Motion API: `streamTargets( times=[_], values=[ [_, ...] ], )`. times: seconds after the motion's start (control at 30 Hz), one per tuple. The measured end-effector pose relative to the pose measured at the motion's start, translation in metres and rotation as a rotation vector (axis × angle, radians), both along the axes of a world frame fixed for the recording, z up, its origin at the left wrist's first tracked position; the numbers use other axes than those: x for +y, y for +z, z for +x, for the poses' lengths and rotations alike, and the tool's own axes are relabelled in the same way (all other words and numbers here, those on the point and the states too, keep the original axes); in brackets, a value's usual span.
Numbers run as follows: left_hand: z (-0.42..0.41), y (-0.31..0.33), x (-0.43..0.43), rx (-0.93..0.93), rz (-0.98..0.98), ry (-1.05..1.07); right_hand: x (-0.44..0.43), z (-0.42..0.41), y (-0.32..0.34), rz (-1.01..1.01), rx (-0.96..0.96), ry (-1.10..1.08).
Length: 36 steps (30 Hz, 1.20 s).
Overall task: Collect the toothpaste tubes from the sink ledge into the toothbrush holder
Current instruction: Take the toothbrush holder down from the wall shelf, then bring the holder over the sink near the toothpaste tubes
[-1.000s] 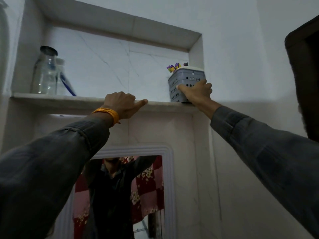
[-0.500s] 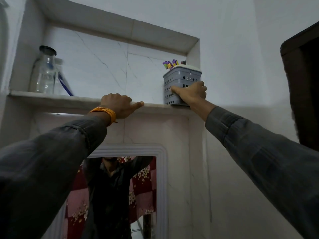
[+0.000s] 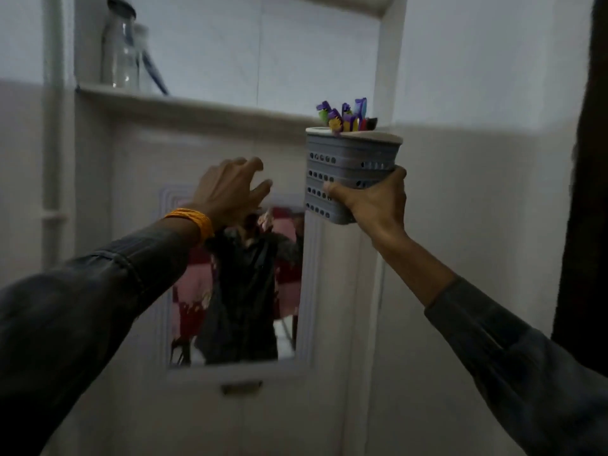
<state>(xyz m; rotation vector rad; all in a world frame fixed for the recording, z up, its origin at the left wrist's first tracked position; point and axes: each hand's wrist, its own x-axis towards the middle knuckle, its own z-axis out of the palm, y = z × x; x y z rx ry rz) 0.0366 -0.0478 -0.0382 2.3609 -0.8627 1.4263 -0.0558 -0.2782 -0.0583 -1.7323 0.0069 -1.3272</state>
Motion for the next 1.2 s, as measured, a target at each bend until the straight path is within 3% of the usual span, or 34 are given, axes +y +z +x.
streamTargets(
  times=[0.27, 0.53, 0.67, 0.9, 1.07, 1.2],
  values=[
    [-0.022, -0.199, 0.042, 0.328, 0.0, 0.005, 0.003, 0.007, -0.234, 0.122, 0.266, 0.041],
    [-0.023, -0.383, 0.076, 0.822, -0.042, 0.143, 0.027, -0.006, -0.438, 0.235, 0.561, 0.023],
    [-0.025, -0.46, 0.095, 1.087, 0.053, 0.214, 0.044, -0.014, -0.516, 0.272, 0.691, -0.002],
    [-0.014, -0.553, 0.116, 1.334, 0.305, 0.256, 0.059, -0.009, -0.584, 0.318, 0.776, -0.069],
    [-0.008, -0.586, 0.121, 1.352, 0.4, 0.218, 0.063, -0.018, -0.599, 0.311, 0.73, 0.002],
    [-0.009, -0.597, 0.115, 1.258, 0.435, 0.179, 0.069, -0.03, -0.607, 0.393, 0.666, 0.044]
  ],
)
